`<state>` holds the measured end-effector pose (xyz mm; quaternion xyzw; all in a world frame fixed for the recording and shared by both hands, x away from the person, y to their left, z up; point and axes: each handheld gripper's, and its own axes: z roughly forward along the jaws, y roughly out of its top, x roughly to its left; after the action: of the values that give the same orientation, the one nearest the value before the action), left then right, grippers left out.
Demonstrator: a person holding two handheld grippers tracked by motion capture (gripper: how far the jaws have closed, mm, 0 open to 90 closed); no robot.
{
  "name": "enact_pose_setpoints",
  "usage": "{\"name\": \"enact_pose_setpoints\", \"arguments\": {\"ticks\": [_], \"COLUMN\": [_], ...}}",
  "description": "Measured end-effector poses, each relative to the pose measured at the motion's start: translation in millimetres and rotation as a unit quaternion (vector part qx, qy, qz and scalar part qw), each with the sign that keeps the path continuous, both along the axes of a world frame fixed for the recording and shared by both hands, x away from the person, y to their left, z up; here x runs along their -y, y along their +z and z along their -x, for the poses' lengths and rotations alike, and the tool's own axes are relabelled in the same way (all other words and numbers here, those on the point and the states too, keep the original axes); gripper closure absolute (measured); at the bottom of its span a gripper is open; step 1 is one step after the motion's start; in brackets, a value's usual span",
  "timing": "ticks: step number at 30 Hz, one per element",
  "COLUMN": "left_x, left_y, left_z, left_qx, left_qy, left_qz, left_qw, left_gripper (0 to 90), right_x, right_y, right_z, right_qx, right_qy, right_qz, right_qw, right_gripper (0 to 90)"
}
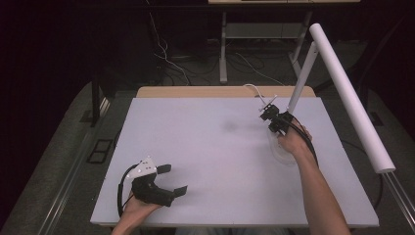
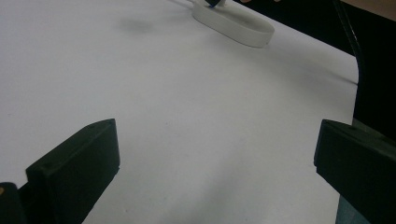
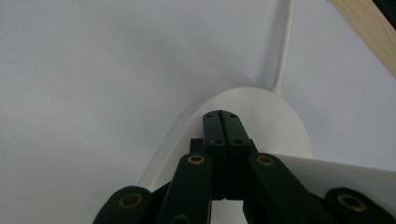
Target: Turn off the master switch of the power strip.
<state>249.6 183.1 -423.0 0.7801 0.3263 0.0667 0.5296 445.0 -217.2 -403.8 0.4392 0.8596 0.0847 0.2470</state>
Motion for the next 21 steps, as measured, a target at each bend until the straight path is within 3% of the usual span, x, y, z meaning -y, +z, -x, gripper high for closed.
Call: {"name": "enact_pose_setpoints", "arguments": {"ticks": [4, 8, 18, 21], "left_x": [-0.8, -0.9, 1.6, 1.7], "left_y": [0.2, 0.3, -0.3, -0.6], "left_z": [-0.3, 0.1, 0.2, 0.3], "left_qx": [0.000, 0.000, -0.001, -0.001], "left_qy": [0.001, 0.001, -0.004, -0.004], "left_qz": [0.002, 0.003, -0.002, -0.002], "left_qw": [1.0000, 1.0000, 1.0000, 1.0000], "left_gripper": [0.0, 0.0, 0.0, 0.0], "right_x": [-1.9, 1.7, 2.3, 5.9], "right_y": [-1.9, -2.1, -3.3, -3.4], "right_z": [1.4, 2.2, 4.1, 4.4], "right_qx": [0.008, 0.011, 0.018, 0.020], "right_qy": [0.002, -0.006, -0.015, -0.020], "right_qz": [0.007, -0.012, -0.020, -0.036], "right_qw": [0.9999, 0.9999, 0.9995, 0.9990], "right_gripper": [89.3, 89.4, 89.6, 89.6]}}
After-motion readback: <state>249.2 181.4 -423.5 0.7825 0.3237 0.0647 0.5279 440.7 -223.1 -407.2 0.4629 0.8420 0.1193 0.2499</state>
